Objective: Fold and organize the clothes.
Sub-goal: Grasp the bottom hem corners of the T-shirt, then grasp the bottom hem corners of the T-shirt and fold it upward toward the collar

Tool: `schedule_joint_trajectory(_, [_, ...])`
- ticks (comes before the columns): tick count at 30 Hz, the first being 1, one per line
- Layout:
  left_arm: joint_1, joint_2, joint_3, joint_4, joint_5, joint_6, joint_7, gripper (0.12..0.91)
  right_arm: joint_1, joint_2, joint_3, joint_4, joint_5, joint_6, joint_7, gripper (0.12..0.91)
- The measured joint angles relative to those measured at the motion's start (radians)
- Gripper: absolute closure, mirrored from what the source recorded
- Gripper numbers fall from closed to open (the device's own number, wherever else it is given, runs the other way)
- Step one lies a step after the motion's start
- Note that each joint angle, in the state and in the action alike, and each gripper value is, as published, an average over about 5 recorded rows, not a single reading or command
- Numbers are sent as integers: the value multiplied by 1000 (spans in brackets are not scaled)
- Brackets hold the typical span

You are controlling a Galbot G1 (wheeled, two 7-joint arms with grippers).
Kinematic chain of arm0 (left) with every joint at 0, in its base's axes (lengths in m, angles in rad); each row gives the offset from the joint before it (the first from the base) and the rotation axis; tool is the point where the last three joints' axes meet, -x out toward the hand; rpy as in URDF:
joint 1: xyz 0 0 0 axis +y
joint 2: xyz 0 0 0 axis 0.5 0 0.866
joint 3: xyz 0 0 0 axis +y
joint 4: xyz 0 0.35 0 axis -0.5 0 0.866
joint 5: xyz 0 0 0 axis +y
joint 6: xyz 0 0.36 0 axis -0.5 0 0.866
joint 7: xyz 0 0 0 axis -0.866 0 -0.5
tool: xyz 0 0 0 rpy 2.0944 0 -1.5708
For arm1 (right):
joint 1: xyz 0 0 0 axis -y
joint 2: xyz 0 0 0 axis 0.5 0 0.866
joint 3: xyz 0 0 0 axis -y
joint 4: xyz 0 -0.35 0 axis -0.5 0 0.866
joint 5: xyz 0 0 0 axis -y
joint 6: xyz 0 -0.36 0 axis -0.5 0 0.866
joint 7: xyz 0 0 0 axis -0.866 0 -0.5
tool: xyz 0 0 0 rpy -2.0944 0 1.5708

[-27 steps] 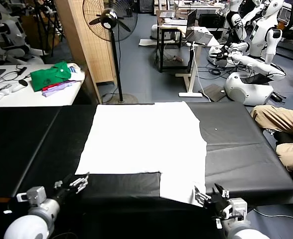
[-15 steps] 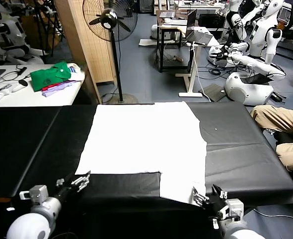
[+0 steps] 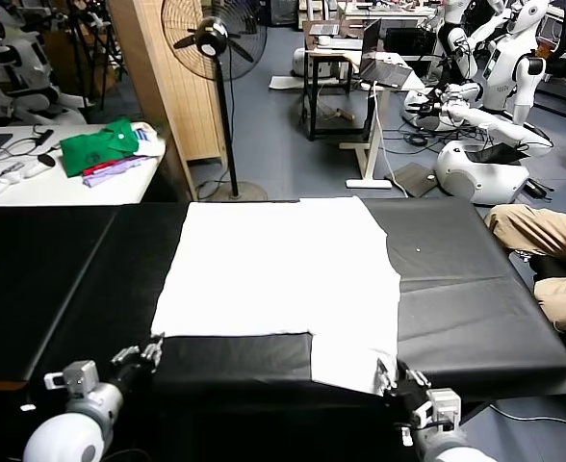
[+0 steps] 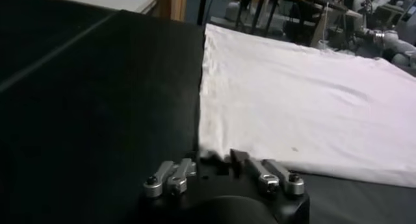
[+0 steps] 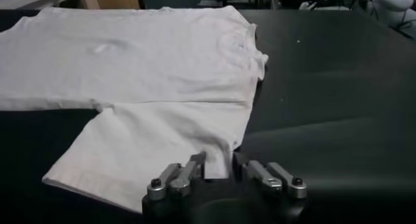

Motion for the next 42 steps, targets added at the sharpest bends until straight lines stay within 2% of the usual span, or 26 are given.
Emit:
schedule_joint_trajectory(5, [65,11,-34,-63,-17,-10,-14,902,0,-14,33,26,53,31,-5,904])
schedule_joint_trajectory(10, [126,5,-68,-115,-12,-38,-9,902,64,-40,44,-17,90,117,-44,904])
schedule_joint_trajectory(16, [56,-24,-50,-113,39,-62,14,902,223,-95,23,-156,114,184,-89,904])
schedule_joint_trajectory(22, [-102,-45,15,-57,104,-65,4,902,389,-141,-13,-315,112,238,-113,904])
schedule_joint_trajectory(28, [-226,-52,75,29,170,-78,-7,902,517,-153,-69,-470,88,275,-138,904])
schedule_joint_trajectory(34, [-306,-56,112,126,209,-86,13,902,603,-150,-126,-583,38,301,-146,904])
schedule_joint_trajectory(38, [-357,-61,136,188,227,-87,18,902,620,-158,-136,-607,45,322,-168,897])
schedule_joint_trajectory(39, [-369,-61,139,202,229,-87,17,902,620,-161,-135,-608,50,331,-176,879])
schedule_joint_trajectory(42, [-394,-58,142,235,228,-86,16,902,606,-174,-126,-592,64,355,-202,763])
